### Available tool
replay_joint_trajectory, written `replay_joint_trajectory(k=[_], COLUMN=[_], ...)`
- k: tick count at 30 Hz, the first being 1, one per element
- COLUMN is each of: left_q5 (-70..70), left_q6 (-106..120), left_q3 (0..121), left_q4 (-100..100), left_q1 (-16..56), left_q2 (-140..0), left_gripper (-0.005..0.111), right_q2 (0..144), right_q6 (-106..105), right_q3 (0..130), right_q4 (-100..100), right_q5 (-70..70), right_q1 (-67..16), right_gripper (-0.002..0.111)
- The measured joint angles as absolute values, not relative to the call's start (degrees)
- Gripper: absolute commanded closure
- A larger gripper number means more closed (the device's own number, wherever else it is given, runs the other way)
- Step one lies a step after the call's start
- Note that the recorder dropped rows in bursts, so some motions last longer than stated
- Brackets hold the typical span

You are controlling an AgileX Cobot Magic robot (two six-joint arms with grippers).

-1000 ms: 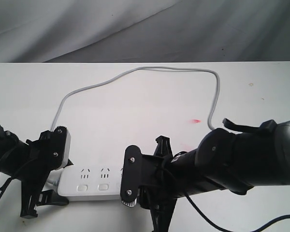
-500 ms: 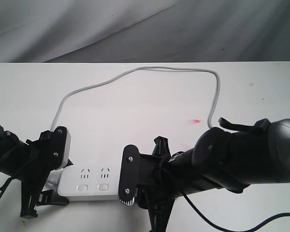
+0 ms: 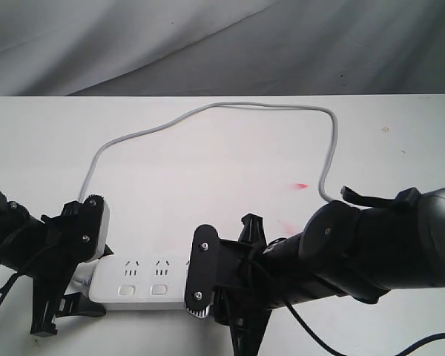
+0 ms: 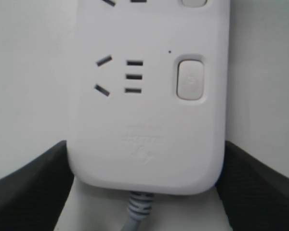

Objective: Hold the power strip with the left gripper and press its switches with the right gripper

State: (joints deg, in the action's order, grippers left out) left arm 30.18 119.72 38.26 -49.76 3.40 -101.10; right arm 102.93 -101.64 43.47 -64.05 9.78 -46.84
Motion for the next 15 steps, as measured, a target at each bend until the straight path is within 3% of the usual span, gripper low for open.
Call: replay_joint_trajectory(k=[15], left_q5=[30.2], left_q6=[119.7], left_q3=[38.3], left_q4=[-49.7], left_q1=[3.4], left_q2=[-101.1], left_gripper=[0.052], right_q2=[104.0], right_q6=[-101.6], right_q3=[43.4], right_q4=[-64.6], right_q5=[10.0], right_q1=[-46.8], right_gripper=[0.071])
